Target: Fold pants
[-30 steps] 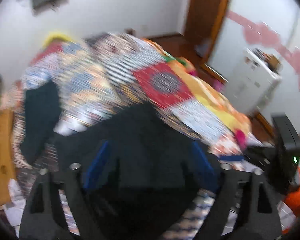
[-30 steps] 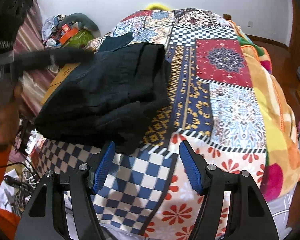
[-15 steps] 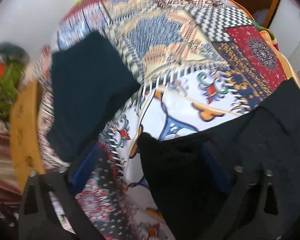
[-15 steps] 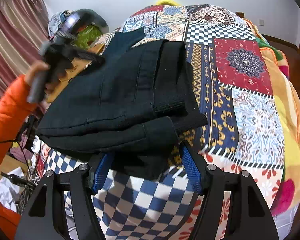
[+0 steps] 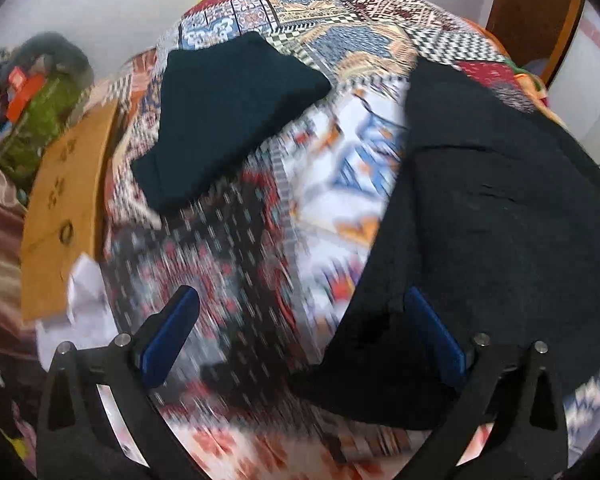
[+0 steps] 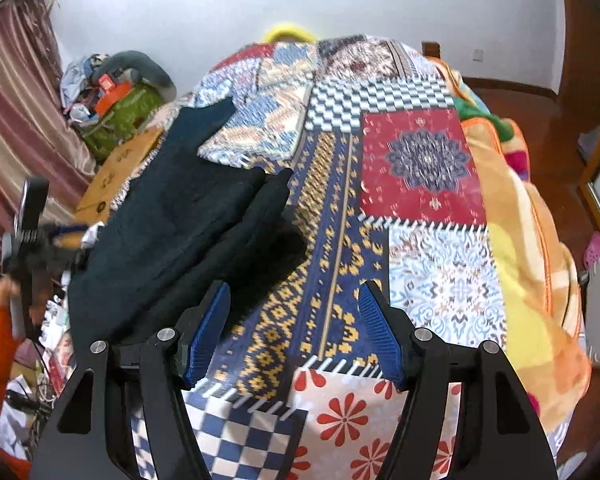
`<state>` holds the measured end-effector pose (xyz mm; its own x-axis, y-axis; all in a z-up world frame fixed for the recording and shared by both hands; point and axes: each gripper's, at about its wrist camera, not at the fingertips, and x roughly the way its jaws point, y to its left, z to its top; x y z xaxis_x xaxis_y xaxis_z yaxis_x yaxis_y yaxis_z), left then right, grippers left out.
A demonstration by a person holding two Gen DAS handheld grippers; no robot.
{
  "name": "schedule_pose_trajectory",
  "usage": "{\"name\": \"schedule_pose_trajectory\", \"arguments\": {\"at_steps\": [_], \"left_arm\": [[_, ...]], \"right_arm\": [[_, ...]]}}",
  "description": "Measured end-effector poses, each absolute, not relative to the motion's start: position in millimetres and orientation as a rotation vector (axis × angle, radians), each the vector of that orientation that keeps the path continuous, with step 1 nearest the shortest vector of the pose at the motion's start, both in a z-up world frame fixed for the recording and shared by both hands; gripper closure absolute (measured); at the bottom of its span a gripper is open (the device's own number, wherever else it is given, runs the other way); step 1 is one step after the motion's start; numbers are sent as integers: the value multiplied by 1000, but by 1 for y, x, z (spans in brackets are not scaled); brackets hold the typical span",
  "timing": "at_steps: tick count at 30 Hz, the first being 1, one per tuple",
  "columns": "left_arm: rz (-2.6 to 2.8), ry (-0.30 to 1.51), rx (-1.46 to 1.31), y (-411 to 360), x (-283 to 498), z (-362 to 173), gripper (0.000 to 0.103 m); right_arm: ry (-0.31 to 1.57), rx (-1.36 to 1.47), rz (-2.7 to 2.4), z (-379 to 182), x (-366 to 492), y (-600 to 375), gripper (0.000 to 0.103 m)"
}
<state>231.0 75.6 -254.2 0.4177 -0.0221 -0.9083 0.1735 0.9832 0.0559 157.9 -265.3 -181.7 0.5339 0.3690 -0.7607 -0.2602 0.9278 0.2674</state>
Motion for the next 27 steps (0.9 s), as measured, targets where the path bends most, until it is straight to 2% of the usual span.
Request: {"name": "schedule_pose_trajectory", "arguments": {"at_steps": [6,7,10,11,16,21,27], "left_arm": [[-60,1075,31,79,196,-253,0],[-55,1067,7,82,194,-254,0],[-52,1053,-15,89,188,-254,0],[-48,1049,-13,90,186,-253,0],[48,1028,133,94,181,-242,1],[-11,975,76,107,192,-214,1],[-117,896,44,86,231,-181,1]], "right_arm": [[883,67,472,-172,148,-237,40],[880,46,474,-174,147,-232,42],[921,-15,494,-189,146,-223,59],[946,-24,493,-197,147,-223,60],[991,-54,432,-210,149,-235,60],[945,-4,408,-188,154,-249,60],[866,12,444,-162,182,-235,60]]}}
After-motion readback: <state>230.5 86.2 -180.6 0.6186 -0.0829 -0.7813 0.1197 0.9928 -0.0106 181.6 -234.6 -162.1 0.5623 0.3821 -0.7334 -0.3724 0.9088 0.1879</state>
